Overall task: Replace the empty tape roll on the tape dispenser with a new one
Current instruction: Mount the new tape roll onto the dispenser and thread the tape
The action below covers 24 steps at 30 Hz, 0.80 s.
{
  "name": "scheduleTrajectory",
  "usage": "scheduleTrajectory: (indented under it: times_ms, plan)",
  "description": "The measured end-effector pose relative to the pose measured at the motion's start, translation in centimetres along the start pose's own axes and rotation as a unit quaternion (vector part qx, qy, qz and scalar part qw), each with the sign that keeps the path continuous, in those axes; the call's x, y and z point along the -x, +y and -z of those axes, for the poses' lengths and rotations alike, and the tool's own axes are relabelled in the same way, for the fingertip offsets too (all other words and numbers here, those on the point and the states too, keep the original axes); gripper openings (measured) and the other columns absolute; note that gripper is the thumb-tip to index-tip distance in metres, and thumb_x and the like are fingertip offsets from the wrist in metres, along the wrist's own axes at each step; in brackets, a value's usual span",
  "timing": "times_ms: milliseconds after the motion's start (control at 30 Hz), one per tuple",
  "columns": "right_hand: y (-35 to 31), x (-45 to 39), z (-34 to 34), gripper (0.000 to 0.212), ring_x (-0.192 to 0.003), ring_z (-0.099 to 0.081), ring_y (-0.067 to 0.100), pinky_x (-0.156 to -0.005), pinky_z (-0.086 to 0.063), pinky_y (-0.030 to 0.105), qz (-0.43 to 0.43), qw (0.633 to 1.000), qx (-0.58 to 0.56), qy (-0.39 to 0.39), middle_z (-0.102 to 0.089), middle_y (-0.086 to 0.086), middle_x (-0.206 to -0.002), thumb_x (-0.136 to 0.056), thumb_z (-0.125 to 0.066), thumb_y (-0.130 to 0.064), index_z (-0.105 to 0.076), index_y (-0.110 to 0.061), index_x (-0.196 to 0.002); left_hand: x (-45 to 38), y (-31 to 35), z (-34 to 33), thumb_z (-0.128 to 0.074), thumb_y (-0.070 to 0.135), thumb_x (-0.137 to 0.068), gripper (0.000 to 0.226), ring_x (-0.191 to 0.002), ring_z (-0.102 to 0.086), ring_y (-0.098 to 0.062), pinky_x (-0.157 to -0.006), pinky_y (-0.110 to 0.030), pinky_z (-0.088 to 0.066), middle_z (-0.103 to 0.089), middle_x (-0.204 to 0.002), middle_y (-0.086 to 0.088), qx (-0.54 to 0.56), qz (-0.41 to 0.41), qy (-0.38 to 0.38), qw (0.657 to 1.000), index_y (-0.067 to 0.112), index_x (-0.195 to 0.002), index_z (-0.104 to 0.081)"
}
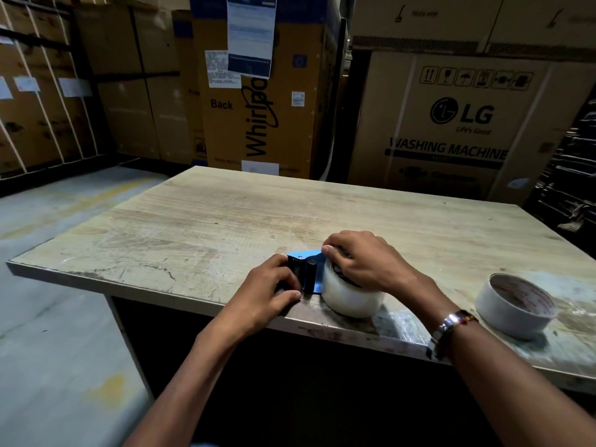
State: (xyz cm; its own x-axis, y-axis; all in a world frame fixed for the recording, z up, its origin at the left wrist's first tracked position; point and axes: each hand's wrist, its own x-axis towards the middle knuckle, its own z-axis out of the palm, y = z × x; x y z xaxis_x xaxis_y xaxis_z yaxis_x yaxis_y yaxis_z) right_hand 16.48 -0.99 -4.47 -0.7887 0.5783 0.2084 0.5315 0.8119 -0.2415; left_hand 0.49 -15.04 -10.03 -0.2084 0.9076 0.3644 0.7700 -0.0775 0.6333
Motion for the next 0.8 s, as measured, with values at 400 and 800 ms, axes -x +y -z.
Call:
scheduleTrajectory:
  times_ms: [400,800]
  plan:
    - [-0.9,-2.3,-0.6,0.063,-0.093,-0.060,0.030,-0.073,-0.039,0.039,-0.042,0.995,0.031,-0.081,-0.072,0.009,-0.114,-0.098,-0.023,-0.071,-0.069,-0.030,-0.111,0.1,0.5,-1.7,-0.073,0.011,-0.086,0.018,-0.084,-0.062,-0.020,-0.074,-0.030,-0.044,-0.060,-0.095,0.001,-0.029,0.009,0.128,0.991,0.007,-0.071,-0.062]
    - [0.0,-3.5,-0.2,0.068,-0.148,-0.036,0.026,-0.120,-0.026,0.050,-0.053,0.979,-0.002,-0.198,-0.036,-0.001,-0.163,-0.099,-0.015,-0.069,-0.038,-0.034,-0.152,0.1,0.4,-0.9,-0.071,0.011,-0.087,0.021,-0.076,-0.060,-0.020,-0.072,-0.033,-0.048,-0.063,-0.085,-0.002,0.002,0.018,0.101,0.995,0.012,-0.070,-0.059]
